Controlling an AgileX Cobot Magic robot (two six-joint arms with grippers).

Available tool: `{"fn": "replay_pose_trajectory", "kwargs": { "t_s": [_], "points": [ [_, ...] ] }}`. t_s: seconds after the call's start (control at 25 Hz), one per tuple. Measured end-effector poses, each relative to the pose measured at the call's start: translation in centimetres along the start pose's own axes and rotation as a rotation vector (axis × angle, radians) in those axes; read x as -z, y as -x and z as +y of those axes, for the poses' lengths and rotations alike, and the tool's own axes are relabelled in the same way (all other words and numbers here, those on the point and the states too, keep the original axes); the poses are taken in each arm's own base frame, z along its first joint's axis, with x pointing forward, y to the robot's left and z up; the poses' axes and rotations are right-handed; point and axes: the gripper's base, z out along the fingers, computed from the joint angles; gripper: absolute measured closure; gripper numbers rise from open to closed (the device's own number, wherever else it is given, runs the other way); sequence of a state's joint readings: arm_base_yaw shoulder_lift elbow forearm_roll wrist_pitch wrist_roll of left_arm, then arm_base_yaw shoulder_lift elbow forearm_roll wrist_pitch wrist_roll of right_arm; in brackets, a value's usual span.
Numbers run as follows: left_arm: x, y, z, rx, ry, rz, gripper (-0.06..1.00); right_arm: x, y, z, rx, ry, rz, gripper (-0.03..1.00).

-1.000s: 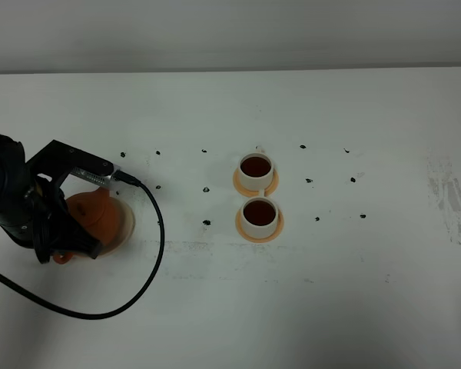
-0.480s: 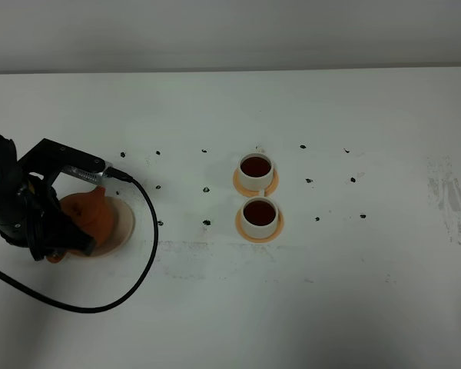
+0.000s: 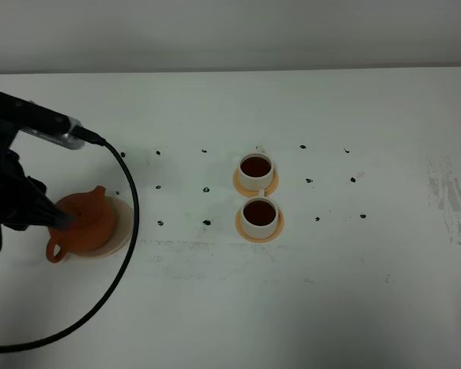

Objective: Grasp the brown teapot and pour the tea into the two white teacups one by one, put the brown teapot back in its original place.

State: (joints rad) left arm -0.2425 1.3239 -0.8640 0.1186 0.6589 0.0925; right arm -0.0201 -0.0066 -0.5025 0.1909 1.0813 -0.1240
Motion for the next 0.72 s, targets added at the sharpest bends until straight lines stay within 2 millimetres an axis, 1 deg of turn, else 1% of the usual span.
{"fn": "replay_pose_trajectory", "kwargs": {
  "t_s": [0.2,0.36,0.44,0.56,0.64,0.72],
  "points": [
    [4.2,-0.1,0.3,0.01,0.026,-0.143,0.56,0.0,0.0,0.0,0.0,0.0,0.0,0.54],
    [7.7,-1.0,0.4,0.021,0.042,-0.225,0.56,0.0,0.0,0.0,0.0,0.0,0.0,0.54],
    [9.7,-2.1,0.3,0.038,0.043,-0.246,0.56,0.0,0.0,0.0,0.0,0.0,0.0,0.54],
    [12.1,-4.0,0.1,0.115,0.021,-0.244,0.56,0.0,0.0,0.0,0.0,0.0,0.0,0.54],
    [13.5,-5.6,0.3,0.18,0.034,-0.248,0.56,0.0,0.0,0.0,0.0,0.0,0.0,0.54],
    [14.5,-7.8,0.2,0.241,0.039,-0.252,0.56,0.0,0.0,0.0,0.0,0.0,0.0,0.54]
  ]
}}
